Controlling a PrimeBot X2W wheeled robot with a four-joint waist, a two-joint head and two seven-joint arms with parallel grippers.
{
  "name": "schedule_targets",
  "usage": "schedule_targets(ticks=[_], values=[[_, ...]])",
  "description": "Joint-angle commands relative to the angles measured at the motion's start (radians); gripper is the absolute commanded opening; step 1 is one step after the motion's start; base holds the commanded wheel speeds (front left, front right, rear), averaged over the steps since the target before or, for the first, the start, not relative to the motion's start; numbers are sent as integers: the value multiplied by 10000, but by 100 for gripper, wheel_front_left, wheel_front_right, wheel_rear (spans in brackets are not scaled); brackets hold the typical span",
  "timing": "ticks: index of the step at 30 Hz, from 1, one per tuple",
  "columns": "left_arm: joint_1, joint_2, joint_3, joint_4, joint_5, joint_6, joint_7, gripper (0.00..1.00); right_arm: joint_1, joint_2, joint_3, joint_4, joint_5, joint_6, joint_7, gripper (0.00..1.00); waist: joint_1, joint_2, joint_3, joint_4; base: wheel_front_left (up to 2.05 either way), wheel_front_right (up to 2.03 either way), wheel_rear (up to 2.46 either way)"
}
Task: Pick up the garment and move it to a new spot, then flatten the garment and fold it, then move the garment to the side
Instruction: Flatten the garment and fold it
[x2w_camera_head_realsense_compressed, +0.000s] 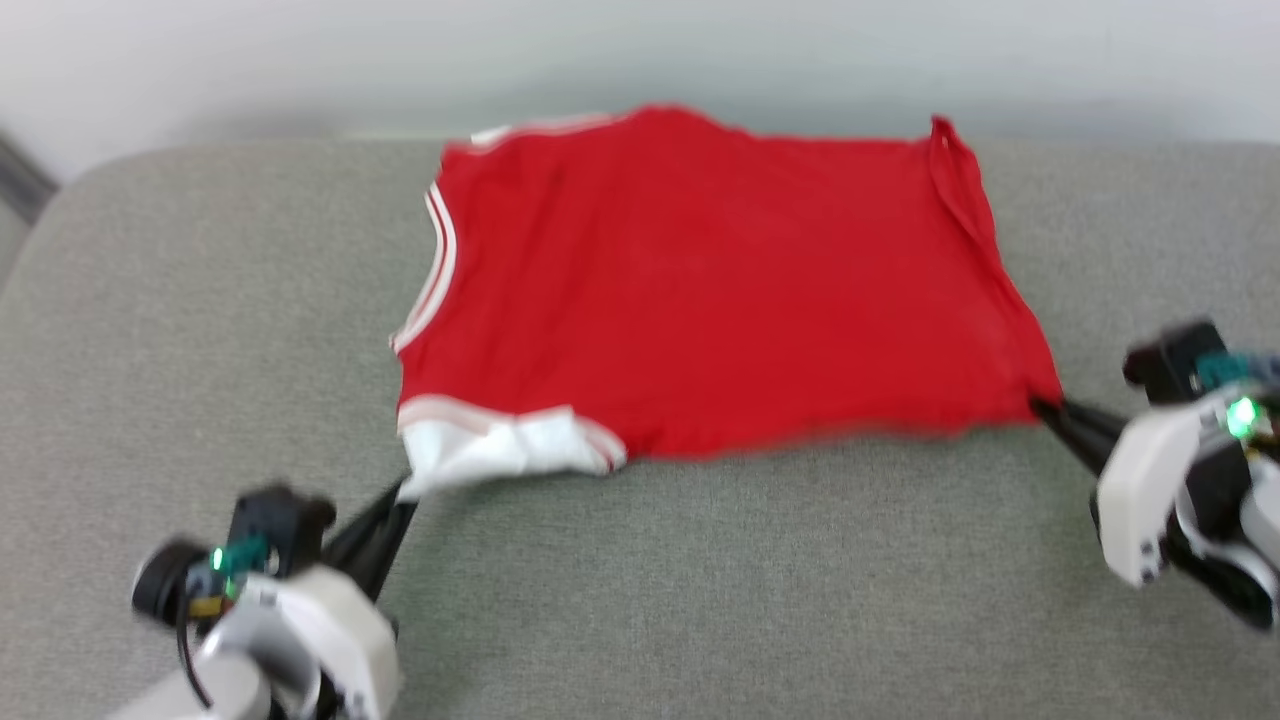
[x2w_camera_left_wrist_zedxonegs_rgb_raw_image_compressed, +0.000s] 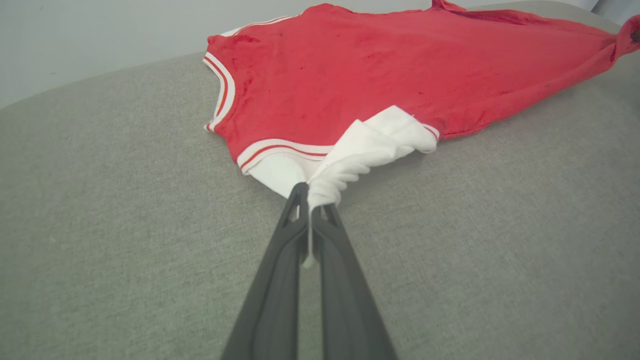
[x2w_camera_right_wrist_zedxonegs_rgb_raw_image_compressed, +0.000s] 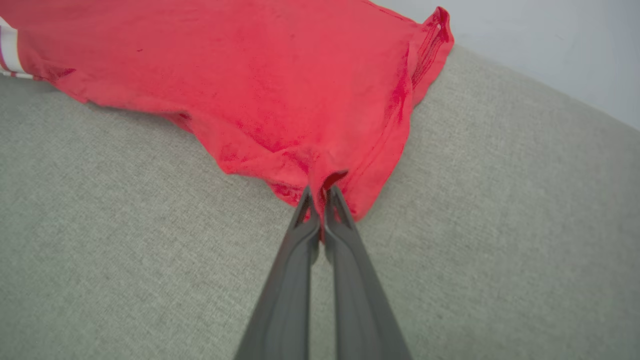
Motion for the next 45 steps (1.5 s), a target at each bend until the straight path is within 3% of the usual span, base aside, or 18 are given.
schedule_targets(ticks=[1,9,16,21,33,45], values=[[629,227,-84,-318,-136,251,-20,0,611,-258,-69,-202,132,-7,-103,0,3,0,-439,108,0,0,0],[3045,557,-380,-1507,-906,1243,-241,0,3058,-1164,-510,-1212,417,-7,-3,0,3,0,-1101,150,0,0,0],[4261,552,-663,-1930,-1371,1583,-278,0,4739,-1648,-1343,-1903,512,-7,232,0,3,0,-1387,137,0,0,0],[4694,431,-600,-1952,-1533,1796,-440,0,5787,-1635,-2059,-2394,293,-9,612,0,3,0,-1478,105,0,0,0],[2402,496,-178,-1351,-515,1221,-206,0,5839,-737,-4471,-3312,-668,-7,1341,0,3,0,-936,72,0,0,0],[-1053,232,83,148,426,-133,730,0,4542,-15,-5886,-4036,-1423,-7,2407,0,3,0,745,-244,0,0,0]])
